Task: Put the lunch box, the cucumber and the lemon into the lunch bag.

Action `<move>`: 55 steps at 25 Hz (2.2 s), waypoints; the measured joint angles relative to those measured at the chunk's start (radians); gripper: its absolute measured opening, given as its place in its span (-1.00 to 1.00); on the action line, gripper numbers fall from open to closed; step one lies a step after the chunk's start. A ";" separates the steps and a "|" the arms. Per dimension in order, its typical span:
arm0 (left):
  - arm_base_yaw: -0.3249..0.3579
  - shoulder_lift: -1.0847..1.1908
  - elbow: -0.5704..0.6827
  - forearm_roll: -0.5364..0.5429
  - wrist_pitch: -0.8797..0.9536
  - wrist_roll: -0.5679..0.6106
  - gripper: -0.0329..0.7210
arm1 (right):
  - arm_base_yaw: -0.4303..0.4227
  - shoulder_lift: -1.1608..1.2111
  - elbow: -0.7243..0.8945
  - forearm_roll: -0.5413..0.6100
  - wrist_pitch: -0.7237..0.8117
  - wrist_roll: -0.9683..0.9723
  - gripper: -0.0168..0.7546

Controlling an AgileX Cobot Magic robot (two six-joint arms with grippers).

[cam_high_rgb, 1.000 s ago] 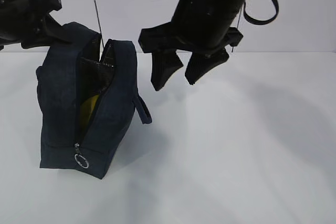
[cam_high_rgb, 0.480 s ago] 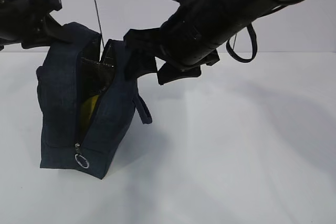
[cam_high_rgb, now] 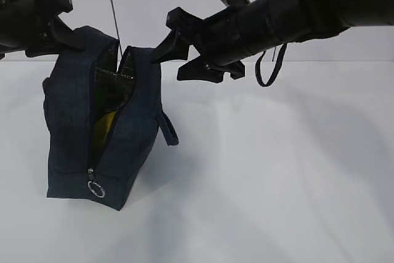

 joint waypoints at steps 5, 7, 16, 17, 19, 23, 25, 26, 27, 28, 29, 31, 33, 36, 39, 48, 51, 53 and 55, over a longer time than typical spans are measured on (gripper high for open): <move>0.000 0.000 0.000 0.000 0.000 0.000 -0.89 | -0.011 0.067 -0.031 0.112 0.002 -0.110 0.21; 0.000 0.000 0.000 0.000 0.000 0.000 -0.89 | -0.011 0.094 -0.058 0.121 0.006 -0.119 0.19; 0.000 0.000 0.000 0.000 0.000 0.000 -0.89 | -0.011 0.160 -0.126 0.129 0.029 -0.124 -0.28; 0.000 0.000 0.000 0.000 0.000 0.000 -0.89 | -0.011 0.162 -0.126 0.129 0.029 -0.124 -0.40; 0.000 0.000 0.000 0.000 0.000 0.000 -0.89 | -0.011 0.163 -0.126 0.131 0.029 -0.125 -0.60; 0.000 0.000 0.000 0.000 0.000 0.000 -0.89 | -0.012 0.165 -0.126 0.131 0.029 -0.130 -0.84; 0.000 0.000 0.000 0.000 0.000 0.000 -0.89 | -0.012 0.165 -0.126 0.131 0.029 -0.138 -0.89; 0.000 0.000 0.000 0.000 0.002 0.000 -0.89 | -0.012 0.165 -0.126 0.133 0.032 -0.140 -0.89; 0.000 0.000 0.000 0.000 0.002 0.000 -0.89 | -0.012 0.165 -0.127 0.133 0.037 -0.143 -0.89; 0.000 0.000 0.000 -0.003 0.004 0.000 -0.89 | -0.012 0.165 -0.134 0.133 0.047 -0.145 -0.89; 0.000 0.000 0.000 -0.009 0.004 0.002 -0.89 | -0.013 0.165 -0.141 0.133 0.059 -0.145 -0.90; 0.000 0.000 0.000 -0.040 0.010 0.029 -0.89 | -0.013 0.165 -0.167 0.124 0.097 -0.147 -0.90; 0.000 0.000 0.000 -0.099 0.018 0.083 -0.89 | -0.013 0.165 -0.197 0.108 0.125 -0.147 -0.90; 0.000 0.000 0.000 -0.195 0.033 0.150 -0.89 | -0.013 0.146 -0.219 0.052 0.133 -0.115 -0.90; -0.013 0.000 0.000 -0.226 0.033 0.171 -0.89 | -0.013 0.102 -0.221 -0.088 0.126 -0.030 -0.90; -0.175 0.006 0.000 -0.292 -0.058 0.180 -0.89 | -0.061 0.012 -0.222 -0.266 0.174 0.079 -0.90; -0.210 0.027 0.000 -0.334 -0.076 0.201 -0.89 | -0.075 0.000 -0.222 -0.333 0.192 0.114 -0.90; -0.222 0.041 0.000 -0.364 -0.079 0.214 -0.89 | -0.075 -0.004 -0.222 -0.397 0.207 0.154 -0.90; -0.229 0.056 0.000 -0.390 -0.081 0.230 -0.89 | -0.075 -0.005 -0.222 -0.448 0.224 0.171 -0.90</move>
